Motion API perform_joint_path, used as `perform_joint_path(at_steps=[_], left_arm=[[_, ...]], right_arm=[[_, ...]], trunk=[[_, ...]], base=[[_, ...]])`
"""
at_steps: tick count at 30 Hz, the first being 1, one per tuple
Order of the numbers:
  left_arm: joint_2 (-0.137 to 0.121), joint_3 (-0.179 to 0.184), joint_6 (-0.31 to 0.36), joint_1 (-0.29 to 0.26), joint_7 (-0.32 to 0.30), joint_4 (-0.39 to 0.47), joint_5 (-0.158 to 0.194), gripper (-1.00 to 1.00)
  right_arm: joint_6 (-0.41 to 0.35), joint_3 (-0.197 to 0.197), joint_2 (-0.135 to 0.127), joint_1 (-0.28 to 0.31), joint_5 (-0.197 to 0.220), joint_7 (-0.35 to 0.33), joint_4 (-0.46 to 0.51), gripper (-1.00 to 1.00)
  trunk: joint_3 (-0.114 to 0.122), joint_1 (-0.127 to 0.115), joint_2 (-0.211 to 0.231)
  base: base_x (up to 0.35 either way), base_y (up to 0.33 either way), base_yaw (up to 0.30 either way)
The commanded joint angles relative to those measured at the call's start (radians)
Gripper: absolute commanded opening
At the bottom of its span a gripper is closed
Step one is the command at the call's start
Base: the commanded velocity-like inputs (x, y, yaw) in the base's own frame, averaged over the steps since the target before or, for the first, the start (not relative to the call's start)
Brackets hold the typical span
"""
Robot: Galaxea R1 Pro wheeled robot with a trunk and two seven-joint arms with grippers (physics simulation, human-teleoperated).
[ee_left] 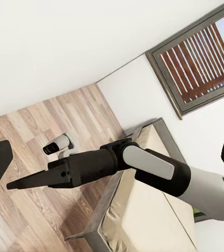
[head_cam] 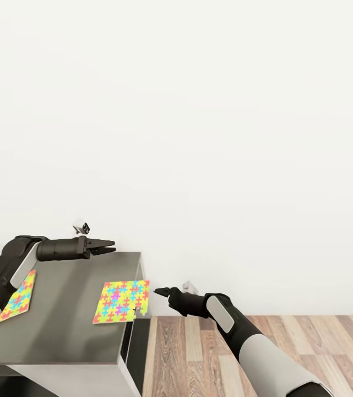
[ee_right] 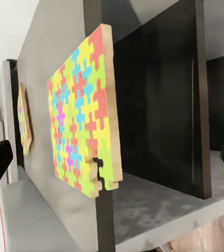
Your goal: Put all the toys in the child's room - the three board games (two on the bed and one on the table), the two jigsaw puzzles on the table, and the tennis ball on the table - inside the toy box on the table in the child's room.
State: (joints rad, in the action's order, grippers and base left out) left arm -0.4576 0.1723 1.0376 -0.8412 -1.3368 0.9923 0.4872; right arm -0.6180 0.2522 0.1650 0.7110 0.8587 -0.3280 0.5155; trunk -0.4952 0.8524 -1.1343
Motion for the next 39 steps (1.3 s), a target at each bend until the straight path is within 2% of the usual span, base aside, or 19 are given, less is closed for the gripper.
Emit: perform_joint_path(at_steps=[1, 36, 39], left_arm=[[-0.001, 0.002, 0.009, -0.001, -0.002, -0.001, 0.003, 1.00], [-0.001, 0.002, 0.007, -0.001, -0.002, -0.001, 0.003, 1.00], [-0.001, 0.002, 0.007, -0.001, -0.002, -0.001, 0.002, 1.00]], right_arm=[[-0.002, 0.001, 0.000, 0.001, 0.000, -0.001, 0.000, 1.00], [0.000, 0.002, 0.001, 0.001, -0.005, 0.000, 0.000, 1.00], [0.000, 0.002, 0.001, 0.001, -0.006, 0.000, 0.000, 1.00]], trunk=[[-0.001, 0.000, -0.001], [-0.001, 0.000, -0.001], [-0.010, 0.012, -0.022]], base=[[0.052, 0.166, 0.000], [0.010, 0.054, 0.000], [0.000, 0.001, 0.000]])
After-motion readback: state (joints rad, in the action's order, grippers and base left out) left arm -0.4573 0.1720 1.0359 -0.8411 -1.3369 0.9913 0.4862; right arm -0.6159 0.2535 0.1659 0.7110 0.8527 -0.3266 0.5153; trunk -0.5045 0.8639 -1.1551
